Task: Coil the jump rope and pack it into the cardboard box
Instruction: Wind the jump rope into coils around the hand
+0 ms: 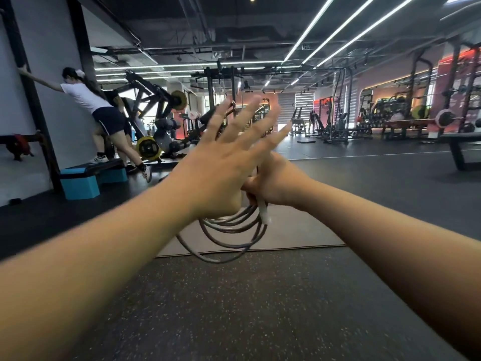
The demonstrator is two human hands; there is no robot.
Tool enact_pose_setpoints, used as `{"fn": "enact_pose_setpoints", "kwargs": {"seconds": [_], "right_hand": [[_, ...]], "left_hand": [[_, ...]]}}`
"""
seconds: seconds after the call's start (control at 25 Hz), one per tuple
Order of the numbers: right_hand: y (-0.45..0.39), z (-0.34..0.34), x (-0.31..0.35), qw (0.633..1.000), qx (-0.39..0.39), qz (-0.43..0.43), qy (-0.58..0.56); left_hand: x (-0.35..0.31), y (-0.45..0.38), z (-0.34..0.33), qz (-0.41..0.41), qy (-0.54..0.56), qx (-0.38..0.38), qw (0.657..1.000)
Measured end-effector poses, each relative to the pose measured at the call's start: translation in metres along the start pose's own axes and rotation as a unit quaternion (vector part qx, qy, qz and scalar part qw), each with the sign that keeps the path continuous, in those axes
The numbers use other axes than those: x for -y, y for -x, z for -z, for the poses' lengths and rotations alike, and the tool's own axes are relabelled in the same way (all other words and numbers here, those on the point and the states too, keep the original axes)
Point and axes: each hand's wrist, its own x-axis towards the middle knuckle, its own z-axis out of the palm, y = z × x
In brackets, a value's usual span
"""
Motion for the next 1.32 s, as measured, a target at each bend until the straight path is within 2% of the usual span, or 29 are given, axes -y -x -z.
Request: {"fn": "enact_pose_setpoints", "kwargs": {"seconds": [0.04,0.12,0.2,0.28,0.36,0.56,0.72,0.8,0.88,0.96,1.04,1.08,1.12,1.2,1.32], "right_hand": [[-0.003,0.0,0.002,0.994,0.033,0.004,0.1],[-0.005,0.001,0.006,0.979,0.048,0.029,0.197],[-0.004,0.004,0.01,0.987,0.032,0.031,0.154],[-0.003,0.003,0.007,0.995,0.023,0.016,0.1],[-0.003,-0.002,0.003,0.995,0.021,0.013,0.093],[-0.002,0.002,0.001,0.99,0.077,-0.002,0.121],[0.004,0.039,-0.022,0.99,0.118,-0.08,0.016],[0.012,0.044,-0.041,0.982,0.117,-0.114,-0.096],[0.018,0.034,-0.053,0.967,0.095,-0.114,-0.206],[0.023,0.01,-0.055,0.955,0.064,-0.118,-0.266],[0.026,-0.02,-0.051,0.93,0.059,-0.132,-0.338],[0.027,-0.034,-0.045,0.907,0.055,-0.139,-0.394],[0.027,-0.047,-0.039,0.879,0.045,-0.147,-0.451],[0.022,-0.068,-0.024,0.827,-0.009,-0.163,-0.538],[0.013,-0.086,0.0,0.74,-0.116,-0.158,-0.643]], "left_hand": [[0.004,-0.009,0.002,-0.04,-0.04,0.062,0.996],[0.007,-0.02,0.001,-0.074,-0.1,0.089,0.988],[0.004,-0.019,-0.002,-0.049,-0.106,0.077,0.99],[0.0,-0.016,-0.007,0.03,-0.037,0.101,0.994],[-0.002,-0.013,-0.011,0.104,0.028,0.139,0.984],[0.014,-0.005,-0.023,0.138,0.157,0.22,0.953],[0.042,0.013,-0.03,0.196,0.165,0.229,0.939],[0.055,0.024,-0.035,0.254,0.198,0.23,0.919],[0.057,0.033,-0.042,0.33,0.267,0.208,0.882],[0.044,0.037,-0.049,0.417,0.364,0.148,0.819],[0.027,0.036,-0.052,0.49,0.443,0.08,0.746],[0.02,0.034,-0.053,0.52,0.448,0.055,0.725],[0.014,0.033,-0.054,0.542,0.426,0.044,0.723],[0.004,0.033,-0.055,0.565,0.359,0.041,0.742],[-0.004,0.041,-0.06,0.545,0.292,0.08,0.782]]}}
